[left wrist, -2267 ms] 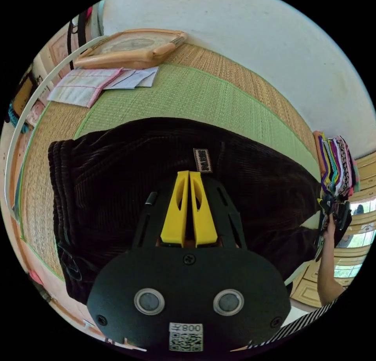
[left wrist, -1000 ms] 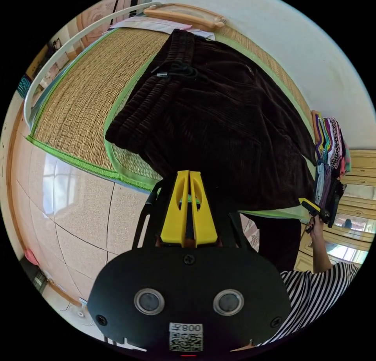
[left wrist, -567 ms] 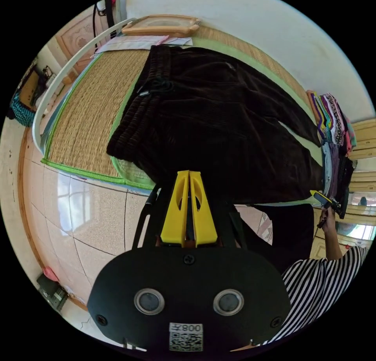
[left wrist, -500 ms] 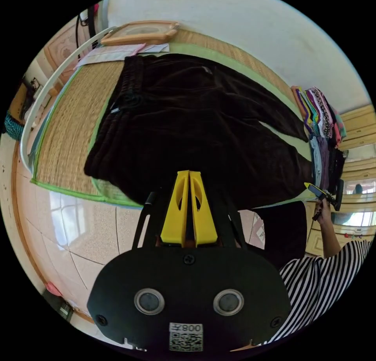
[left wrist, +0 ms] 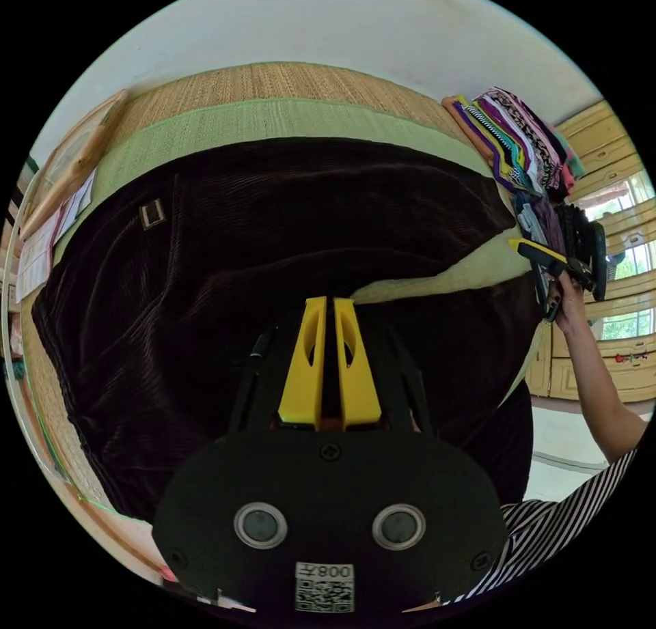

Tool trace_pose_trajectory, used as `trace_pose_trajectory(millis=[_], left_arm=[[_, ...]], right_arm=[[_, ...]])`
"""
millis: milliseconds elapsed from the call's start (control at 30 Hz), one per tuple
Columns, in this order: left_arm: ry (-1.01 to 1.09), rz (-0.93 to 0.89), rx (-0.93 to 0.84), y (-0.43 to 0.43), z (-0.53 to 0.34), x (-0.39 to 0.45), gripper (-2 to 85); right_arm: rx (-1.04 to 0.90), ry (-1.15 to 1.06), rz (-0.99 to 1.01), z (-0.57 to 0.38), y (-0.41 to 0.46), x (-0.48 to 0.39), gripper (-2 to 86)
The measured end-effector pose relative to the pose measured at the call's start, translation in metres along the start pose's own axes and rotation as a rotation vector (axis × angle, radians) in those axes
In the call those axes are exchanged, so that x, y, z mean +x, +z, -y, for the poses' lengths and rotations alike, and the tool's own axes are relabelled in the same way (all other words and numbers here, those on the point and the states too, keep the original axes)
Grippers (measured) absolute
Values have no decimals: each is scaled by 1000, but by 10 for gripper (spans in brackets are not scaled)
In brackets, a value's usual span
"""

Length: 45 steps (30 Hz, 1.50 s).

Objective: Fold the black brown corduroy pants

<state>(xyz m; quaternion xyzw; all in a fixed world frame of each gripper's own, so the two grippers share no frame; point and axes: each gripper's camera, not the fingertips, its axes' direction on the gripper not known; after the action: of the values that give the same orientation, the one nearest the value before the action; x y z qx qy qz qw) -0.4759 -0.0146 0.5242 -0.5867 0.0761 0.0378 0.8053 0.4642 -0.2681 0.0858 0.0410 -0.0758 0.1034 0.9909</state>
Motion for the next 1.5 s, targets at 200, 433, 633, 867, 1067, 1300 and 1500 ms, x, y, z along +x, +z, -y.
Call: trace_pose_trajectory(millis=[200, 433, 633, 867, 1067, 1300, 1500], left_arm=[[34, -114, -43, 6, 3, 13, 2], [52, -87, 81, -16, 39, 43, 0], [52, -36, -27, -4, 70, 62, 1], [153, -28, -89, -16, 86, 102, 0], [139, -38, -85, -13, 110, 122, 0], [91, -49, -105, -17, 138, 140, 1], [103, -99, -106, -21, 161, 160, 1]], right_arm=[[-74, 7, -42, 25, 26, 19, -1], [-53, 12, 25, 25, 14, 42, -3], [-62, 4, 28, 24, 0, 53, -1], [-78, 10, 9, 20, -23, 65, 1], [-67, -13, 40, 14, -37, 67, 1], [-31, 16, 62, -6, -54, 86, 1], [-91, 5, 111, -23, -76, 109, 1]])
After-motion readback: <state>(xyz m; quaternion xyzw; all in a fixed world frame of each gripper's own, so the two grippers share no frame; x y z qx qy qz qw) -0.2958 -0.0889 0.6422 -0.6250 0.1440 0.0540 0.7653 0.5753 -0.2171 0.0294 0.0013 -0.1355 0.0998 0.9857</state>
